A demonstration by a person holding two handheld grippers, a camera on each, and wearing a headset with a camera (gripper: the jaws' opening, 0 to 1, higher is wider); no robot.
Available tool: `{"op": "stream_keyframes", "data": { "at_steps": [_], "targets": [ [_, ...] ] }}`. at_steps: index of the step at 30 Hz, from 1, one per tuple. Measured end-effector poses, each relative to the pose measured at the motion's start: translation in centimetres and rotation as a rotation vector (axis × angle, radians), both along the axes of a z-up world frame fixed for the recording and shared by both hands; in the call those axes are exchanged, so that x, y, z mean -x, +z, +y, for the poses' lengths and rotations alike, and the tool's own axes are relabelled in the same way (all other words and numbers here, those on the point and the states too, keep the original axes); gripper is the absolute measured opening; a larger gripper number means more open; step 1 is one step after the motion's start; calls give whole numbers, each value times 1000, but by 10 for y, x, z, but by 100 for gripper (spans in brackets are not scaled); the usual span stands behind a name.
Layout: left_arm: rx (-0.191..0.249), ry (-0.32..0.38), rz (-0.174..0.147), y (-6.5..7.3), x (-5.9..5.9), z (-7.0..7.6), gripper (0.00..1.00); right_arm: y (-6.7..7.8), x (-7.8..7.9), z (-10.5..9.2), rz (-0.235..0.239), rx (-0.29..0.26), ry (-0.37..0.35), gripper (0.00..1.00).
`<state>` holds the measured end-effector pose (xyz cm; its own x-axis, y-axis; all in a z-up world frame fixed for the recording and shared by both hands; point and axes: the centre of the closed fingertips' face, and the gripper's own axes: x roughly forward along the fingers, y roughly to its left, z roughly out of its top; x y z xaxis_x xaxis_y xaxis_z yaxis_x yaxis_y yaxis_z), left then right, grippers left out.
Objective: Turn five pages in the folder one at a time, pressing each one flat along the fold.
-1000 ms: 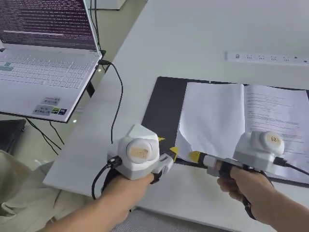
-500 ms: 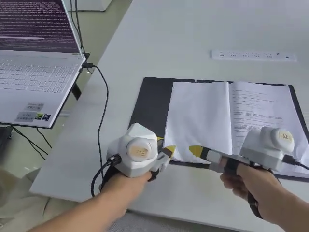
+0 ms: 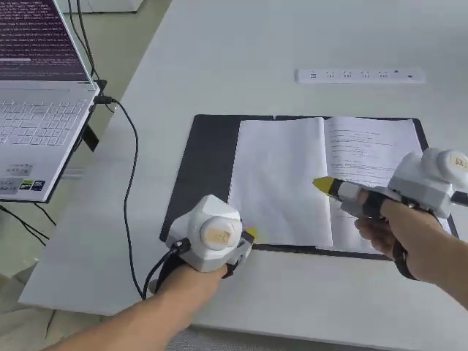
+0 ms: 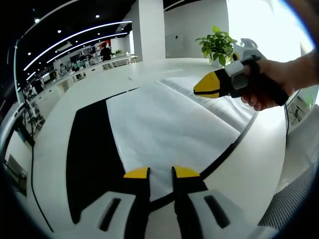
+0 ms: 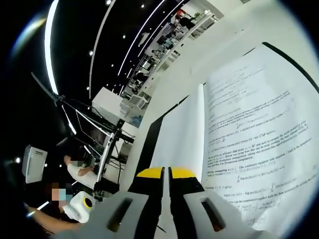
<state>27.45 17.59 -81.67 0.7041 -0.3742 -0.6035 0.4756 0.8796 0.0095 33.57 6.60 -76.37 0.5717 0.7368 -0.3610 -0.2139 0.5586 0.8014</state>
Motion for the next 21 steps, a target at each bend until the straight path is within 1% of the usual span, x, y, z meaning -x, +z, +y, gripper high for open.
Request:
{"op": "stream_keyframes", "data": {
  "at_steps": [3, 4, 5, 6, 7, 9, 10, 11, 13, 14, 15, 17, 18, 20, 21],
  "targets": [
    [13, 4, -24, 0, 1, 1, 15, 0, -7, -2, 17, -16, -19, 2],
    [20, 6, -30, 0, 1, 2, 15, 1, -11, -3, 26, -36, -34, 2],
    [25, 6, -36, 0, 1, 2, 15, -3, -18, -6, 40, -44, -44, 1],
    [27, 3, -43, 0, 1, 2, 16, -4, -21, -6, 47, -52, -51, 1],
    [29, 2, -49, 0, 1, 2, 16, -7, -30, -8, 48, -59, -56, 0],
    [32, 4, -53, 0, 0, 2, 16, -12, -41, -11, 73, -78, -81, 0],
    [32, 4, -56, 0, 0, 2, 16, -14, -47, -12, 97, -105, -105, 0],
    [38, 8, -56, 0, 0, 2, 16, -17, -50, -13, 122, -121, -115, 0],
    [36, 3, -64, -1, 0, 2, 16, -22, -61, -17, 134, -136, -144, 0],
    [39, 5, -63, -1, 0, 2, 16, -25, -64, -17, 156, -145, -152, 0],
    [36, 4, -64, -1, -1, 2, 16, -28, -68, -17, 201, -179, -175, 0],
    [35, 3, -63, -2, -1, 2, 16, -30, -75, -17, 202, -193, -182, 0],
    [33, 2, -63, -2, -1, 2, 16, -32, -78, -16, 217, -199, -183, 0],
    [31, 2, -63, -2, -2, 2, 15, -37, -88, -16, 240, -220, -202, 0],
    [31, 3, -62, -2, -2, 2, 15, -42, -94, -17, 262, -224, -219, 0]
  ]
}}
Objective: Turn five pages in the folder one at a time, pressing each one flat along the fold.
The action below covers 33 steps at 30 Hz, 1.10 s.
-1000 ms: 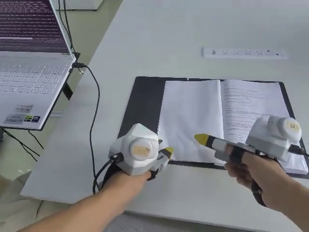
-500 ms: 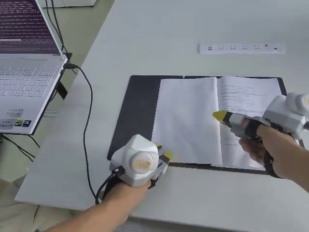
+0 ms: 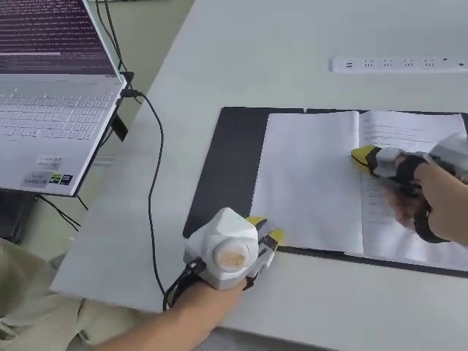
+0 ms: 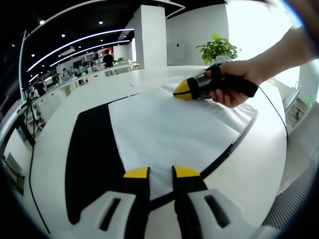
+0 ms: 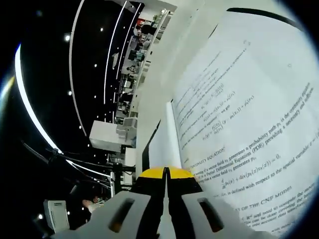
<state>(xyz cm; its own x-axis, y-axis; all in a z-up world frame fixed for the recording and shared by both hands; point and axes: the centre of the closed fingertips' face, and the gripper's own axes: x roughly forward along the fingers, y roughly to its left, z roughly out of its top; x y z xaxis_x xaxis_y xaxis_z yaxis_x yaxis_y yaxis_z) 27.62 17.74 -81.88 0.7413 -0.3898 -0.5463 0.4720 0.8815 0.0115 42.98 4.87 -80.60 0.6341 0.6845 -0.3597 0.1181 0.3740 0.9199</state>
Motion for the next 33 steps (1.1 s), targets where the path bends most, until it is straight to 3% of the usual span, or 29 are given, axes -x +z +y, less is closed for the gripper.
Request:
{"op": "stream_keyframes", "data": {
  "at_steps": [2, 11, 20, 24, 29, 33],
  "targets": [
    [-2, 2, 1, 0, 0, 0, 15, 1, -11, 1, 12, -45, -17, 0],
    [-2, 4, 2, 1, -1, -2, 15, -2, -53, -1, 22, -66, -93, 0],
    [1, 7, 4, 0, -2, -2, 15, -1, -90, -4, -14, -13, -181, 0],
    [1, 7, 5, -1, -3, -2, 16, -2, -102, -6, -7, -20, -202, 0],
    [2, 7, 4, -1, -2, -1, 16, -3, -102, -7, 6, -35, -202, 0],
    [5, 9, 4, -1, -2, -1, 16, -4, -86, 0, 31, -48, -123, 0]
  ]
}}
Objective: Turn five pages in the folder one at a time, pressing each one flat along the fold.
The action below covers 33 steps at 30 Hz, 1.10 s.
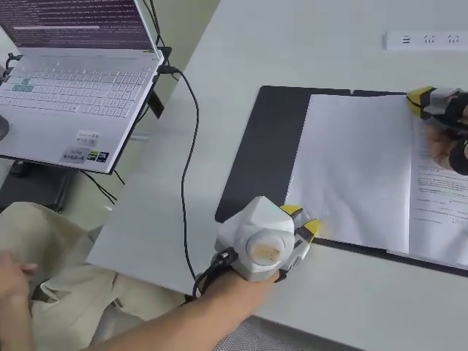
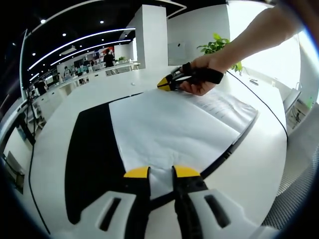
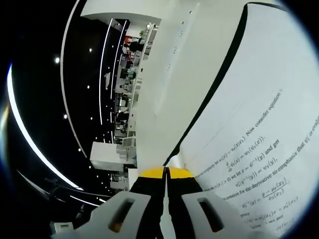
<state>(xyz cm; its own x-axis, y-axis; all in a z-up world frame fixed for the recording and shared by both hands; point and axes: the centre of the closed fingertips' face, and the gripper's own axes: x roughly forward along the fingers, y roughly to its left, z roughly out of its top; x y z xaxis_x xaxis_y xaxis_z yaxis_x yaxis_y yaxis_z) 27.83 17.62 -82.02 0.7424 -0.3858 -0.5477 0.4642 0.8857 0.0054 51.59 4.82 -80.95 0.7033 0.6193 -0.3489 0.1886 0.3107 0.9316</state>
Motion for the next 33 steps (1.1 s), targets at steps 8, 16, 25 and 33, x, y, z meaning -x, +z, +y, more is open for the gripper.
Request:
{"op": "stream_keyframes", "data": {
  "at_steps": [8, 16, 25, 33],
  "targets": [
    [3, 3, 0, 1, 1, 0, 15, 3, 60, 12, 21, -9, 194, 0],
    [0, 5, 5, 0, 1, 0, 15, 3, 116, 12, 34, -21, 336, 0],
    [7, 11, 6, 0, 1, -1, 15, -10, 165, 7, 41, 7, 436, 0],
    [8, 10, 3, 0, 1, 0, 15, -5, 226, 11, 60, -7, 493, 0]
  ]
}}
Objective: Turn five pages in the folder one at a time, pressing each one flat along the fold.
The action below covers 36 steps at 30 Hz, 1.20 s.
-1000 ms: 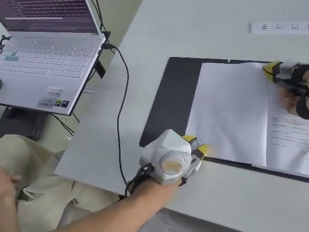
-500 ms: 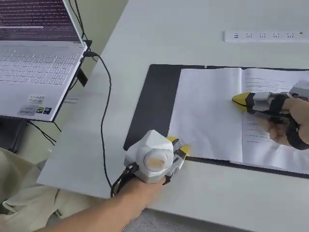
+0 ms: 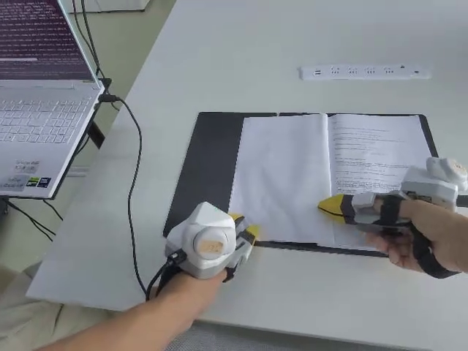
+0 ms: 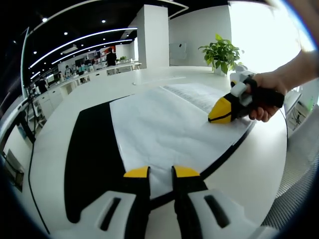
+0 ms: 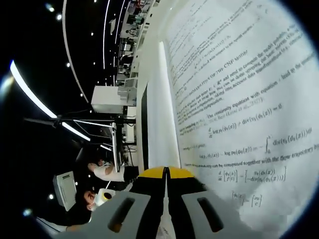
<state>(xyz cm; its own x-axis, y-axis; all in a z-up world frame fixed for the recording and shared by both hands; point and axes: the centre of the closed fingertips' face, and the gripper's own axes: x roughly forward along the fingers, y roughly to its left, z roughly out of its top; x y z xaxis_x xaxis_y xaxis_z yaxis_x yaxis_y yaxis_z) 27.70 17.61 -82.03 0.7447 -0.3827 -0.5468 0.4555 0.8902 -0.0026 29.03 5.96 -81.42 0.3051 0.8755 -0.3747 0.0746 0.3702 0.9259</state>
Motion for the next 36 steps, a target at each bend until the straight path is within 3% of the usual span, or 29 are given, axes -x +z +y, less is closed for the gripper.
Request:
{"op": "stream_keyframes", "data": {
  "at_steps": [8, 12, 17, 19, 23, 24, 27, 28, 31, 36],
  "targets": [
    [-1, 2, 2, 1, 1, 0, 15, 4, 37, 1, 18, -30, 2, 0],
    [-6, 1, 7, 2, 2, 0, 15, 4, 48, 1, 27, -40, 2, 0],
    [-5, 12, 18, 3, 2, 0, 15, 14, 68, 4, 20, -41, 29, 0],
    [-5, 15, 33, 4, 2, 0, 15, 22, 75, 3, -26, -25, 40, 0],
    [18, 20, 98, 6, 5, 1, 14, 48, 74, -10, -106, -18, -21, 0],
    [25, 21, 102, 8, 6, 1, 14, 54, 76, -13, -121, -17, -26, 0],
    [64, 36, 96, 23, 11, 3, 16, 75, 76, -31, -230, 59, -61, 0],
    [64, 42, 95, 28, 13, 4, 17, 82, 74, -38, -284, 93, -79, 0],
    [77, 27, 73, 48, 21, 4, 17, 102, 73, -61, -375, 173, -125, 0],
    [99, 17, 46, 76, 36, 7, 23, 135, 78, -89, -460, 241, -243, 8]
  ]
}}
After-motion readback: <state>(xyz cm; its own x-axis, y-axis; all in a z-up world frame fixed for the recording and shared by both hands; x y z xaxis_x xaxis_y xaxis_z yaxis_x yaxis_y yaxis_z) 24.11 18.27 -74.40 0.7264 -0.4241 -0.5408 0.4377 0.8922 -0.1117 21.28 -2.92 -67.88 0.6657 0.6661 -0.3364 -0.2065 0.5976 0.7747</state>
